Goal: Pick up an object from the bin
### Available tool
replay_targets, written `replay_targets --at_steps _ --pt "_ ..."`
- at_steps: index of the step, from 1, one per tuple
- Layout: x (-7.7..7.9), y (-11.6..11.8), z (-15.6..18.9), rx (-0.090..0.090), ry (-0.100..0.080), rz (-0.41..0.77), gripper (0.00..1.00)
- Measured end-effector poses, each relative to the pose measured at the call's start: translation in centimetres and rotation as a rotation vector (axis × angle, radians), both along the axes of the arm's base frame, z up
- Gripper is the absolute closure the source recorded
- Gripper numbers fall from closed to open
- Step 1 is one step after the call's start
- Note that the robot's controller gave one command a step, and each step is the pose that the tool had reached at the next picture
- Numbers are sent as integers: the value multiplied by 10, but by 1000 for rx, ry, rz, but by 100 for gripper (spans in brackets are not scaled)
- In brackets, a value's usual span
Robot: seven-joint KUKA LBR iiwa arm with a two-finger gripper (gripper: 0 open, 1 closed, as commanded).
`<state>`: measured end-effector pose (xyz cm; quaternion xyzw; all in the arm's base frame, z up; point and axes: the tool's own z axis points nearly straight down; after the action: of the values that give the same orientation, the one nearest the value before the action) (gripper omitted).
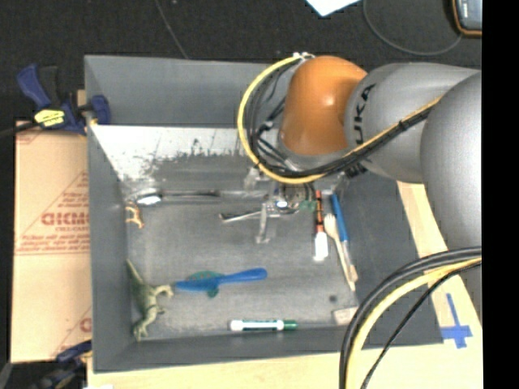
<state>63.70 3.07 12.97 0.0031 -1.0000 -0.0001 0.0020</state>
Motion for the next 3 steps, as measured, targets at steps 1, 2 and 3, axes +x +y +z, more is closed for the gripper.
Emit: replay_targets --at_steps 1,2,3 --pt "2 0 5 1 -9 -1 0" --pt "15 -37 -58 0 -7 84 0" --pt "18 -46 -58 2 -14 55 0"
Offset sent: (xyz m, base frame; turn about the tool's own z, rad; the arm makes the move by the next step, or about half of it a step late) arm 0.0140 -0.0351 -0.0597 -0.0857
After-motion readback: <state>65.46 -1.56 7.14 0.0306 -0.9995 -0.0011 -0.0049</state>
